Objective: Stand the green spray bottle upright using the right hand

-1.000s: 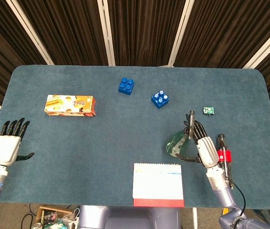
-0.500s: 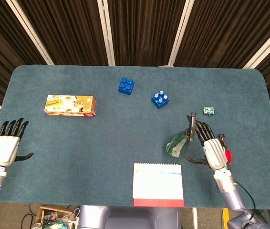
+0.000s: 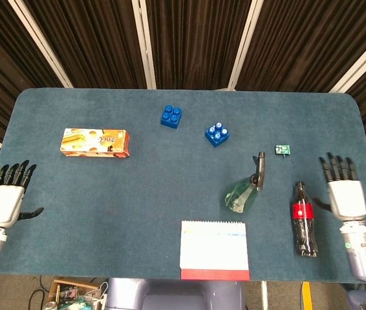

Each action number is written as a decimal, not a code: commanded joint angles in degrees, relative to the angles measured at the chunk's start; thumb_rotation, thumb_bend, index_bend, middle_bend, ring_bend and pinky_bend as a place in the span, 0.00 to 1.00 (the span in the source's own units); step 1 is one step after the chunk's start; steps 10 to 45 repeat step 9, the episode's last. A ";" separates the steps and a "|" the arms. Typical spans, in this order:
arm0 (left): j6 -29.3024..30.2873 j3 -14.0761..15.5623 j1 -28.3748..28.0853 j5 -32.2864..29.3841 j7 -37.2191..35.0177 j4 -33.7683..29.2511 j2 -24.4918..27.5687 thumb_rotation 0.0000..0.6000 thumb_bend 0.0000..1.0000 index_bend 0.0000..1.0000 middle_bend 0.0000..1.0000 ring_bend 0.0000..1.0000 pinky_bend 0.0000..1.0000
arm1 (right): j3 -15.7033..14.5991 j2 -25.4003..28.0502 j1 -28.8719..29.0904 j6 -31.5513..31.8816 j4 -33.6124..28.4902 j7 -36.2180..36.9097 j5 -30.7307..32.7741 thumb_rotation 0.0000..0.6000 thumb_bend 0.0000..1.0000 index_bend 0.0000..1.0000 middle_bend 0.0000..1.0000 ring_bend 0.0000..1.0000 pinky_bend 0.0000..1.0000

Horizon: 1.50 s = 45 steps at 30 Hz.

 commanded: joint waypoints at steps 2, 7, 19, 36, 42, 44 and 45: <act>0.19 -0.04 0.13 -0.04 0.20 -0.12 -0.06 1.00 0.05 0.00 0.00 0.03 0.04 | 4.34 8.46 -4.66 -2.37 -18.66 -13.95 11.32 1.00 0.13 0.00 0.00 0.00 0.00; 0.11 -0.10 0.12 -0.12 0.24 0.23 -0.19 1.00 0.05 0.00 0.00 0.03 0.04 | 3.82 11.50 -5.55 -1.17 -25.88 -18.83 11.89 1.00 0.13 0.00 0.00 0.00 0.00; -0.37 -0.08 0.02 -0.41 0.24 0.44 -0.27 1.00 0.05 0.00 0.00 0.03 0.04 | 3.57 12.02 -5.80 -0.07 -27.53 -19.21 10.84 1.00 0.13 0.00 0.00 0.00 0.00; -0.37 -0.08 0.02 -0.41 0.24 0.44 -0.27 1.00 0.05 0.00 0.00 0.03 0.04 | 3.57 12.02 -5.80 -0.07 -27.53 -19.21 10.84 1.00 0.13 0.00 0.00 0.00 0.00; -0.37 -0.08 0.02 -0.41 0.24 0.44 -0.27 1.00 0.05 0.00 0.00 0.03 0.04 | 3.57 12.02 -5.80 -0.07 -27.53 -19.21 10.84 1.00 0.13 0.00 0.00 0.00 0.00; -0.37 -0.08 0.02 -0.41 0.24 0.44 -0.27 1.00 0.05 0.00 0.00 0.03 0.04 | 3.57 12.02 -5.80 -0.07 -27.53 -19.21 10.84 1.00 0.13 0.00 0.00 0.00 0.00; -0.37 -0.08 0.02 -0.41 0.24 0.44 -0.27 1.00 0.05 0.00 0.00 0.03 0.04 | 3.57 12.02 -5.80 -0.07 -27.53 -19.21 10.84 1.00 0.13 0.00 0.00 0.00 0.00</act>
